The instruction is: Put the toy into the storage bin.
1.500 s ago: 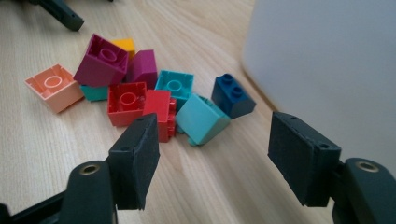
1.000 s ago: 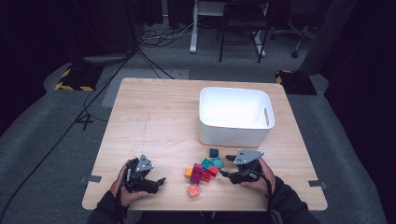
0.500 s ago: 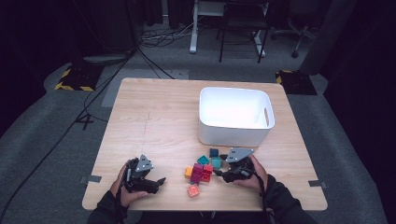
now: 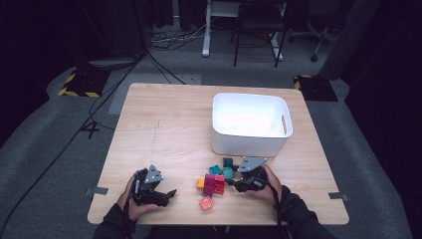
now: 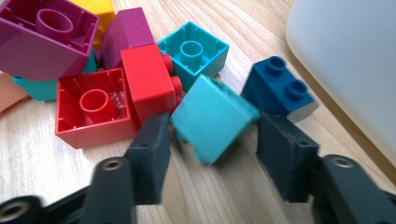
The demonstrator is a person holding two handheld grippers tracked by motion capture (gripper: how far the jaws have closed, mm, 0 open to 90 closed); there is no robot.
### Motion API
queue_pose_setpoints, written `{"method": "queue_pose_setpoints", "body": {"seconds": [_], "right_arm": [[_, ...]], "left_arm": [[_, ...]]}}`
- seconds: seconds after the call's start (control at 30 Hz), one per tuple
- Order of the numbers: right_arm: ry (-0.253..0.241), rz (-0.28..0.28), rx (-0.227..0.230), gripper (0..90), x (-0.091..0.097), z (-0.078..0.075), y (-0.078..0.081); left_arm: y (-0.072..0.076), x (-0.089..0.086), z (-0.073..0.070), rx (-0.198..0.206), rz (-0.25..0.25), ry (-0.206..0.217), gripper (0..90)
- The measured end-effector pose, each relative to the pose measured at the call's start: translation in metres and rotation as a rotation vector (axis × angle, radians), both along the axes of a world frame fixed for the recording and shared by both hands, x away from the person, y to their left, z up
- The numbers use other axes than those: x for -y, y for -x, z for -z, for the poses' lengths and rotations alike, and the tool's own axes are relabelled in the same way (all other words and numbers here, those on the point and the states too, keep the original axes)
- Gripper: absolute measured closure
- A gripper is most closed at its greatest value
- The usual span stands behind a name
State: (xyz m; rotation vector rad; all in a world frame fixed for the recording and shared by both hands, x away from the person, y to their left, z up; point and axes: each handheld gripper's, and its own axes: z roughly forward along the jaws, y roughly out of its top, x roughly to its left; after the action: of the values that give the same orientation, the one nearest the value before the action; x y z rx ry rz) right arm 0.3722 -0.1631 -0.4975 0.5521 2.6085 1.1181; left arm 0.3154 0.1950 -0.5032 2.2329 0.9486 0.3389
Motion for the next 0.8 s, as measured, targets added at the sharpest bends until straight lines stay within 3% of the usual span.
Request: {"method": "queue_pose_setpoints", "body": {"seconds": [0.1,0.23,0.5,0.63,0.77,0.8], "right_arm": [[0.007,-0.009,0.017,51.8,0.002,0.0,-0.002],[0.003,-0.003,-0.002,40.6,0.001,-0.001,-0.001],[0.009,0.014,0.02,33.5,-0.011,0.0,-0.002],[0.01,0.026,0.025,35.8,-0.014,0.001,-0.004],[-0.007,0.059,-0.003,42.0,-0.018,0.001,-0.005],[0.006,0.054,0.011,45.5,-0.017,0.001,-0.007]], "left_arm": [[0.0,0.0,0.0,-0.001,0.0,0.0,11.1],[0.0,0.0,0.0,0.0,-0.001,0.001,11.1],[0.0,0.0,0.0,-0.001,-0.002,0.002,11.1],[0.0,0.0,0.0,0.0,-0.001,0.001,11.1],[0.0,0.0,0.0,-0.001,0.0,0.0,11.1],[0.0,0.0,0.0,-0.001,0.002,-0.001,11.1]]}}
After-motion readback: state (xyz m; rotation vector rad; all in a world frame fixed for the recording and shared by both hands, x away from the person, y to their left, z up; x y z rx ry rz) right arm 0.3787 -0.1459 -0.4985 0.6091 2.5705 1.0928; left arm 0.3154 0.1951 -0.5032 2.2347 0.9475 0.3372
